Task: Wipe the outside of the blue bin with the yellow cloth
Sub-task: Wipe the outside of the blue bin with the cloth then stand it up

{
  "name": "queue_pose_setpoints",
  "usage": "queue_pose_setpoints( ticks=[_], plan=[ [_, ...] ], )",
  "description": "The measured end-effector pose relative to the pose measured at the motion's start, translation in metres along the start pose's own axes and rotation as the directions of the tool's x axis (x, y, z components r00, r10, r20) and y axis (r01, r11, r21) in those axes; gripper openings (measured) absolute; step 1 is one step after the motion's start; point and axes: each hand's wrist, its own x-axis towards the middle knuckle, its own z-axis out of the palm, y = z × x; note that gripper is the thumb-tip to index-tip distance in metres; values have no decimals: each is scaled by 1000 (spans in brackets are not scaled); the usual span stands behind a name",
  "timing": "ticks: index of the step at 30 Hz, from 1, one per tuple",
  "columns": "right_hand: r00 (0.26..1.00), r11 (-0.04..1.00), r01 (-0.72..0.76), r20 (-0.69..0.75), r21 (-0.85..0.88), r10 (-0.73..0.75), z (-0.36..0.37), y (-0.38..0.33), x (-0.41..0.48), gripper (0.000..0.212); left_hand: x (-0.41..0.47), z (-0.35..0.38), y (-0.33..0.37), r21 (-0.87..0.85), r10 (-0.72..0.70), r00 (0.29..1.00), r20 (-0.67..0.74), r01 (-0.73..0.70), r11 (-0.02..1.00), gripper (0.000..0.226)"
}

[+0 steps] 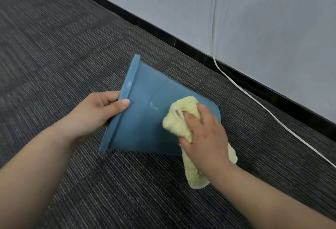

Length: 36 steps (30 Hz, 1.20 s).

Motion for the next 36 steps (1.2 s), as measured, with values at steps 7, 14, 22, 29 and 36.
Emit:
queue_pose_setpoints(
  ticks=[7, 14, 22, 29, 36],
  plan=[
    [999, 1000, -23, -46, -11, 23, 4, 23, 1, 56, 1, -5, -5, 14, -7, 1000, 8, 7, 1000, 21],
    [996, 996, -88, -23, -32, 87, 7, 24, -9, 57, 5, -2, -4, 15, 2, 1000, -21, -2, 1000, 20],
    [967, 966, -251, -40, 52, 254, 6, 48, -3, 49, 6, 1, -4, -16, -17, 999, -46, 16, 1000, 22],
    [989, 987, -150, 7, 54, 150, 12, 36, -24, 51, 8, 5, 2, -31, -19, 996, -89, 16, 999, 20],
    [952, 945, -289, -57, 155, 301, -5, 51, -7, 46, 9, 19, 12, 18, 25, 996, -91, -23, 1000, 17]
  ],
)
